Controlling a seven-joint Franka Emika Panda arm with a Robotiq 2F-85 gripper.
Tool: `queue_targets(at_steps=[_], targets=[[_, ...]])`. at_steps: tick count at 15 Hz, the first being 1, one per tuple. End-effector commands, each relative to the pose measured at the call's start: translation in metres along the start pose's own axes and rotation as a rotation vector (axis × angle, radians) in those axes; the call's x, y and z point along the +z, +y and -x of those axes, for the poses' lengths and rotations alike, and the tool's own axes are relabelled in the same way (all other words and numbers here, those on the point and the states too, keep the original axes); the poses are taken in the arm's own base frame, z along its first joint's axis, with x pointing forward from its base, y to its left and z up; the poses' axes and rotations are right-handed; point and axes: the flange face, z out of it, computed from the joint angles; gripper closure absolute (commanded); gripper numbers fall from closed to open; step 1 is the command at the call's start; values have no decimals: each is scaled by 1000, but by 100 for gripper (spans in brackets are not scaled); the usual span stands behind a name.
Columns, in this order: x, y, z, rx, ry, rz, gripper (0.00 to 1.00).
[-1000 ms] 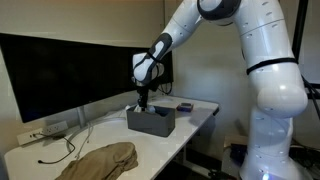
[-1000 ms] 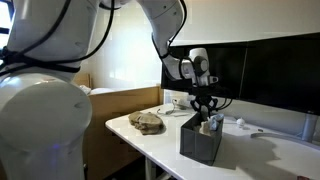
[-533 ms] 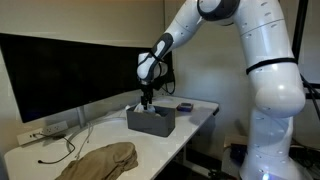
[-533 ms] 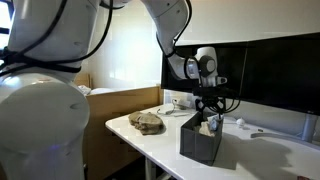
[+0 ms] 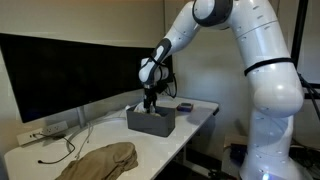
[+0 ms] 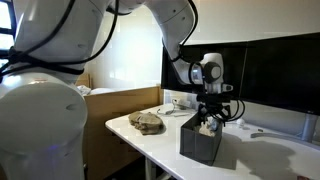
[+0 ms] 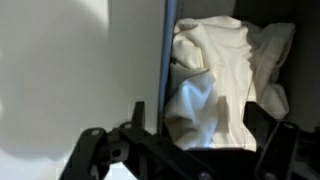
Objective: Pick up the clothes from the table and put them in the box
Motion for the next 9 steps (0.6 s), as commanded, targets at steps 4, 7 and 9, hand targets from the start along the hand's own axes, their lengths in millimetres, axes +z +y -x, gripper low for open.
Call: queue_targets(at_steps=[4, 7, 9], targets=[[-45, -1, -17, 15, 91, -4, 0], [-52, -7, -21, 3, 99, -11, 0], [-51, -12, -22, -7, 93, -26, 0]])
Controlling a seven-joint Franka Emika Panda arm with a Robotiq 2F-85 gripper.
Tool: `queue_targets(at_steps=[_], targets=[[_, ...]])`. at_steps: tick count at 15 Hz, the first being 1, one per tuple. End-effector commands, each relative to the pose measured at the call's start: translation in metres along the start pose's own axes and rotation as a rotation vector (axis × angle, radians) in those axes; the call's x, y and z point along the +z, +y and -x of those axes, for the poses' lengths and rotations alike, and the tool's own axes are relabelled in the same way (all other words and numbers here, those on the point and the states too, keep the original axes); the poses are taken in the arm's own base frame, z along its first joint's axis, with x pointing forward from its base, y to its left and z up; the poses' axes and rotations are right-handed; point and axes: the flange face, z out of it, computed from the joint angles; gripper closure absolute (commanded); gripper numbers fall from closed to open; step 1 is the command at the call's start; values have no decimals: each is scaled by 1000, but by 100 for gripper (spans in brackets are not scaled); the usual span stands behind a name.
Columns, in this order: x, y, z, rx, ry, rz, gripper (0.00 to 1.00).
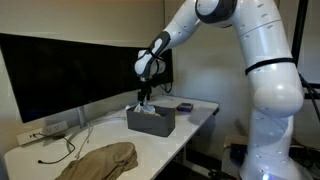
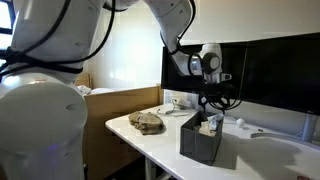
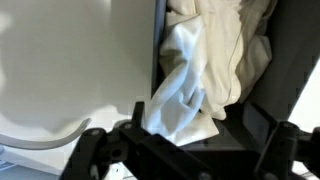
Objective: Pick up the clothes from the table and put them in the box
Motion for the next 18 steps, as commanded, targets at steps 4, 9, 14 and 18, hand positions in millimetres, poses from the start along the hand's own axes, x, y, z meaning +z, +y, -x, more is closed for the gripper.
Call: queue_targets(at_steps=[4, 9, 14, 18], targets=[[3, -14, 5, -15, -40, -51, 0], [21, -15, 12, -19, -115, -71, 0], [37, -8, 21, -11, -157, -70, 0], [50, -12, 22, -16, -174, -69, 0]])
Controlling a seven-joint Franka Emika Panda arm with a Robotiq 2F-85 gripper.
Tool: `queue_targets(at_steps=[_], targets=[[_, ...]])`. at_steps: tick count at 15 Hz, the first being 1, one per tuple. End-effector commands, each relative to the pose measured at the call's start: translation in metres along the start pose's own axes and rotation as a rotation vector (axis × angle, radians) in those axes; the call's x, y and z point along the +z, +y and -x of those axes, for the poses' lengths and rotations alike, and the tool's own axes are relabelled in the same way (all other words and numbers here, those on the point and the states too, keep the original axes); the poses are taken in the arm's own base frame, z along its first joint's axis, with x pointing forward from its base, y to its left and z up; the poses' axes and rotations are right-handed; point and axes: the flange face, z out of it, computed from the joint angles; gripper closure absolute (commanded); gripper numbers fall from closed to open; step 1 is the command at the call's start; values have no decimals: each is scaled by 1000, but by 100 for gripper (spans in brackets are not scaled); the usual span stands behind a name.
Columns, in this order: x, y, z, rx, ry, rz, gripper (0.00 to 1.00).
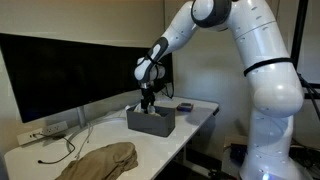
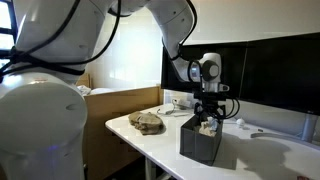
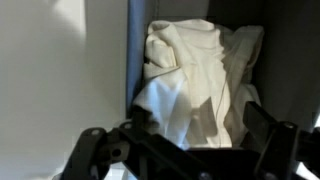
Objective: Pick up the clothes from the table and put them in the box
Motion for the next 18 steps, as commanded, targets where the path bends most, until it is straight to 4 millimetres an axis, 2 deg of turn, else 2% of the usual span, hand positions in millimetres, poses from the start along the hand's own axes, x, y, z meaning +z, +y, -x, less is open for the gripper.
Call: queue_targets(at_steps=[1, 3, 4, 6, 14, 18], targets=[[10, -4, 2, -21, -22, -12, 0], [16, -9, 2, -34, -33, -17, 0], [19, -12, 1, -38, -39, -19, 25], [23, -19, -1, -55, -45, -18, 33], [30, -24, -2, -66, -56, -22, 87], [28, -22, 0, -71, -55, -28, 94]])
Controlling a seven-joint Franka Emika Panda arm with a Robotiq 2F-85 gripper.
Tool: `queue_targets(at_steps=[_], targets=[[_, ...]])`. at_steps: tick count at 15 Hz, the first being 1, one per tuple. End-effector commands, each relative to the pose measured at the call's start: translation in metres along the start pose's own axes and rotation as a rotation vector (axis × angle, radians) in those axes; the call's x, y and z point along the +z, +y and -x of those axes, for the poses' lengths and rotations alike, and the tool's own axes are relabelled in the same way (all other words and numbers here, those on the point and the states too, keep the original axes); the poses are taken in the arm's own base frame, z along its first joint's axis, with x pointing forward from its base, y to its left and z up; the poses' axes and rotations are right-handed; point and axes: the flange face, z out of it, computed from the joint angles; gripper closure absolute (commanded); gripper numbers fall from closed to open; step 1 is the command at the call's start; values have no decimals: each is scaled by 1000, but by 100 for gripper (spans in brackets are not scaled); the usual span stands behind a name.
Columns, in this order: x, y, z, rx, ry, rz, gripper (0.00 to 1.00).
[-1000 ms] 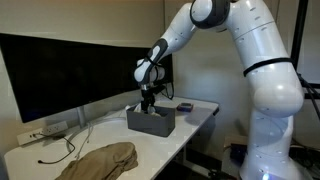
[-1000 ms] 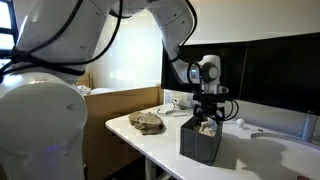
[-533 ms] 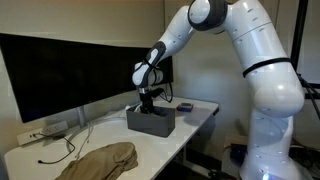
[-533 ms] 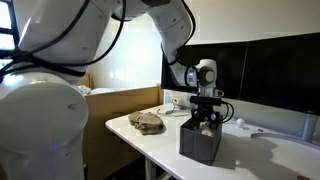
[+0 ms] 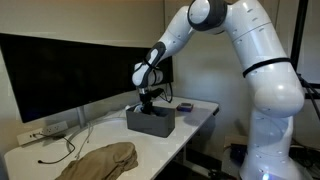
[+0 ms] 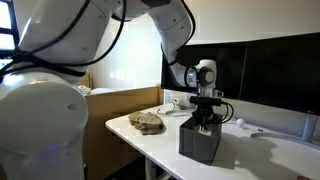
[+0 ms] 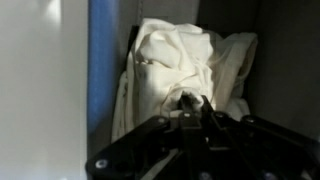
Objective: Pick up the clothes from the table and put them in the box
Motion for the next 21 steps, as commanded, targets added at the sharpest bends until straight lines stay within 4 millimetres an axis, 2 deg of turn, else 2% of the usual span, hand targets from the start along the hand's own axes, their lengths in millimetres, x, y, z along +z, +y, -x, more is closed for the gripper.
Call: queue_targets(at_steps=[1, 5, 8, 12, 18, 20, 21], targets=[[0, 1, 5, -26, -12, -10, 93], [-8, 8, 11, -23, -5, -16, 90], [-32, 13, 14, -30, 10, -21, 90], [-93, 10, 21, -46, 55, -16, 90], [-196, -22, 23, -68, 113, -4, 90], [-215, -33, 23, -78, 130, 25, 92], [-214, -35, 23, -79, 132, 34, 93]])
